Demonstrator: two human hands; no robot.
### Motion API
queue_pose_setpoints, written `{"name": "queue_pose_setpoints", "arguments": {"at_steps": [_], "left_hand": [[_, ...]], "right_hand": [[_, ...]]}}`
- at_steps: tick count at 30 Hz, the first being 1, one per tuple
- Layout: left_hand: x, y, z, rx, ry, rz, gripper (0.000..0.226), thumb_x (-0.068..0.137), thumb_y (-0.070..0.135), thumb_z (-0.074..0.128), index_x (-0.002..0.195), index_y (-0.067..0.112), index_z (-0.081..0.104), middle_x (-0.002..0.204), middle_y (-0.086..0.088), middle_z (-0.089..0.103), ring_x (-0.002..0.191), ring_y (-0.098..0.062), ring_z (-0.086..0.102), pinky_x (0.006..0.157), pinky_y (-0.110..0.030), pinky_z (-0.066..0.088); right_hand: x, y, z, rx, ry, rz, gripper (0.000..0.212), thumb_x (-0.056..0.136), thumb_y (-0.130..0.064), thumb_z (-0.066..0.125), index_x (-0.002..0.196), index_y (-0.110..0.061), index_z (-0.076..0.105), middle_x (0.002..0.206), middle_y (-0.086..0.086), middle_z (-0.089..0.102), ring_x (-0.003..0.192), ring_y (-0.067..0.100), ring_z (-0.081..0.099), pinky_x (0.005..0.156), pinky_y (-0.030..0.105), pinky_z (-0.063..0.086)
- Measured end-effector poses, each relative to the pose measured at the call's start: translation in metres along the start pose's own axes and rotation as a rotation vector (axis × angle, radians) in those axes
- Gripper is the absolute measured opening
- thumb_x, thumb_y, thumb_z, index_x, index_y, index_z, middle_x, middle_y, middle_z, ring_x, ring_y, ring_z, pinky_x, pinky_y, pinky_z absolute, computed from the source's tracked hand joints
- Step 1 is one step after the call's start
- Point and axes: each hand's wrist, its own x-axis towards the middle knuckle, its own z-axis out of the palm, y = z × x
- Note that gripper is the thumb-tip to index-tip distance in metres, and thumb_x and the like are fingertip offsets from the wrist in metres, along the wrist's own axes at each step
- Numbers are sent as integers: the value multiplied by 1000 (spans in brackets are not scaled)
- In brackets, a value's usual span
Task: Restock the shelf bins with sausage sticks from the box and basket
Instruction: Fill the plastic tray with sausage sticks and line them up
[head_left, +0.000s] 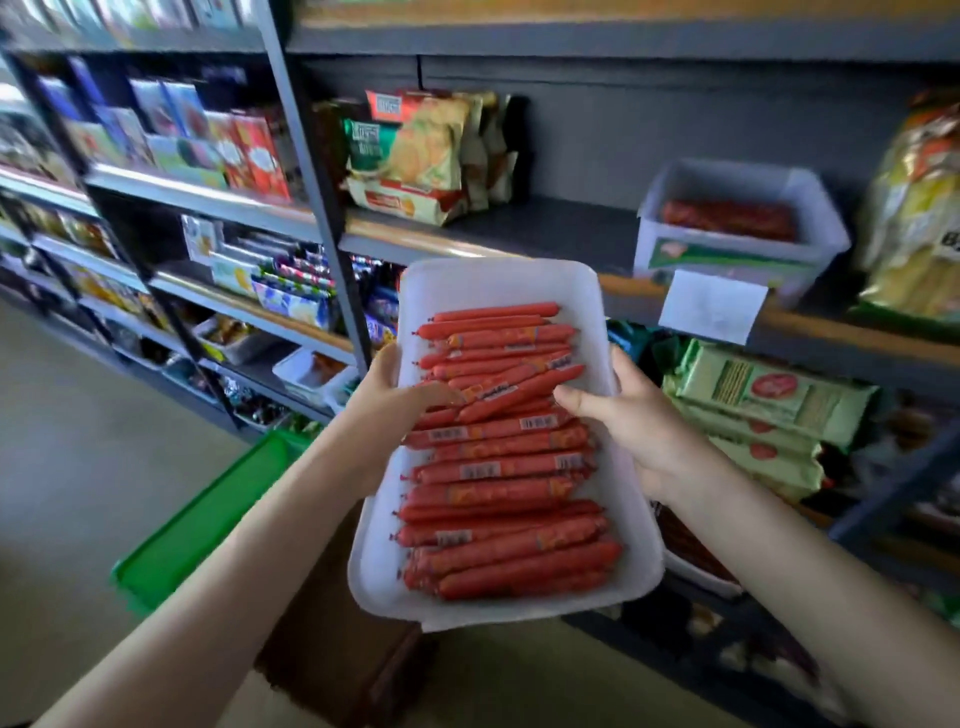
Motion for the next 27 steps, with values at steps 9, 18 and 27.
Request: {"name": "queue_pose_setpoints", "arguments": {"at_steps": [9,18,27], "left_hand": [[94,85,6,-11,-80,-56,37,84,12,67,103,32,43,77,-10,57,33,-14,56,35,-20,43],[191,130,-9,-24,-144,-64,34,90,19,61,120,18,45,48,-8,58,28,-16,51,34,-18,42],[289,163,-9,198,-372,-52,17,93,18,53,83,5,56,48,-8,61,32,-16,54,34,-16,41]], "right_hand": [[91,-75,2,-25,36,-67,48,83,3,61,123,-21,49,107,8,67,92,26,69,80,47,55],[182,-131,11,-53,89,-23,48,77,3,60,121,-13,51,105,16,67,86,31,69,70,43,56],[239,-173,24,-242,318,81,34,79,-12,70,110,-3,60,96,9,69,89,24,67,75,35,53]]}}
